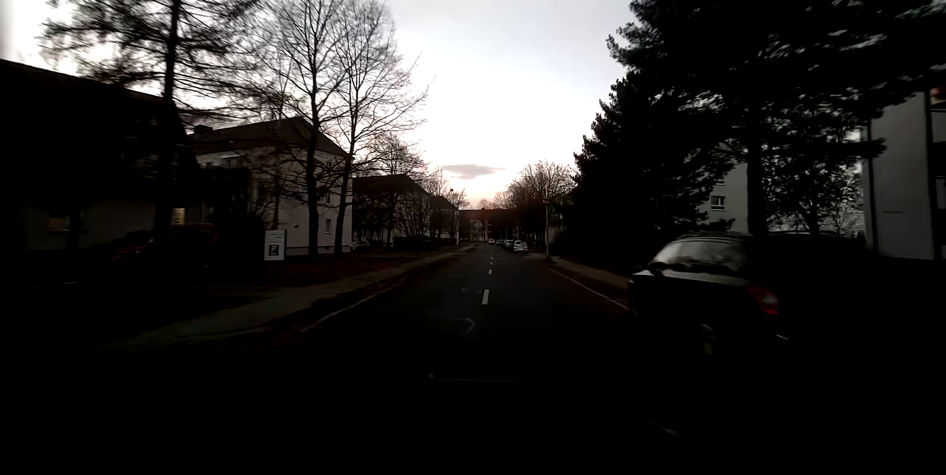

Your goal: Follow the waypoints while adhering to traffic rules and regulations

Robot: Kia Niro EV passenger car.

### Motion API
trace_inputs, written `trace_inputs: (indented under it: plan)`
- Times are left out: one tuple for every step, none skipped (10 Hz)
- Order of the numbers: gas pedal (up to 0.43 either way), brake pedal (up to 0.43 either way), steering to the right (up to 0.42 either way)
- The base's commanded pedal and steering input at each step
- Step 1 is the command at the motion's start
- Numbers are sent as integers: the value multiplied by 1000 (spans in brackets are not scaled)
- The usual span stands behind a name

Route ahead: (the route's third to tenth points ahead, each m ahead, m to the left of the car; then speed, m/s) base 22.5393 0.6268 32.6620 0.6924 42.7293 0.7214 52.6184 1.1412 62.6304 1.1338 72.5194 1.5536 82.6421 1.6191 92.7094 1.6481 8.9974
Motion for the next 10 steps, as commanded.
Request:
trace_inputs:
  plan:
    - [0, 0, 0]
    - [0, 0, 0]
    - [0, 0, 0]
    - [0, 0, 2]
    - [0, 0, 5]
    - [0, 0, 5]
    - [0, 0, 5]
    - [0, 0, 5]
    - [0, 0, 4]
    - [0, 0, 3]
